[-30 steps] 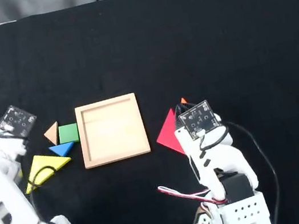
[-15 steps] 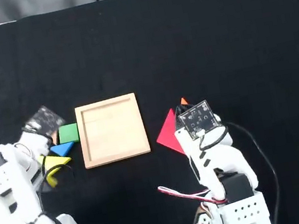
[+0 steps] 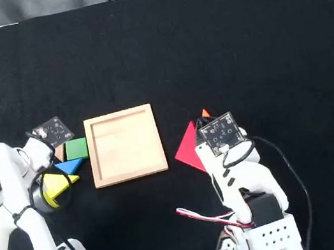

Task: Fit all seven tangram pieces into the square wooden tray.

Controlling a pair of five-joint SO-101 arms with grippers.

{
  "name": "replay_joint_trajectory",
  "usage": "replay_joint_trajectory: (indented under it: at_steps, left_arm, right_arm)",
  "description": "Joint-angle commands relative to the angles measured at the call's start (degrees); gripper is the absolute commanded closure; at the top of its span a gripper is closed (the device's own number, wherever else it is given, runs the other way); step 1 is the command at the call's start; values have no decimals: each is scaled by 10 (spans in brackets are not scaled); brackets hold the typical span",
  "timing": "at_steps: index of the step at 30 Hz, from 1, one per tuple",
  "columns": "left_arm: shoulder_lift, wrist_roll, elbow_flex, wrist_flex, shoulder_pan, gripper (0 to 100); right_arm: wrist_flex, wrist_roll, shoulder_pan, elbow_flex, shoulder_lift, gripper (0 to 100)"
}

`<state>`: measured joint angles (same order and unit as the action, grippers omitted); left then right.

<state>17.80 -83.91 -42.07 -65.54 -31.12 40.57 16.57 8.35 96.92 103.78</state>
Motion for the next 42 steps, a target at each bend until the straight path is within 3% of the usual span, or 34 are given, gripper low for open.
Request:
replay_joint_trajectory:
  at_steps: [1, 9, 13, 18, 26, 33, 42]
  left_arm:
    - [-8, -105, 29, 4, -9, 670]
    - [-50, -190, 28, 95, -7, 670]
    - [-69, -184, 29, 126, -8, 664]
    - [-75, -117, 29, 171, -9, 581]
    - [-76, -185, 11, 186, -5, 582]
    - [-105, -181, -12, 226, 31, 583]
    - [-211, -180, 15, 258, 25, 583]
  right_arm:
    - [1, -1, -10, -3, 36, 986]
    - [2, 0, -10, -3, 36, 986]
    - [2, 0, -10, -3, 36, 986]
    - [3, 0, -10, -3, 36, 986]
    - [3, 0, -9, -3, 36, 985]
    - [3, 0, -9, -3, 36, 985]
    - [3, 0, -8, -3, 36, 985]
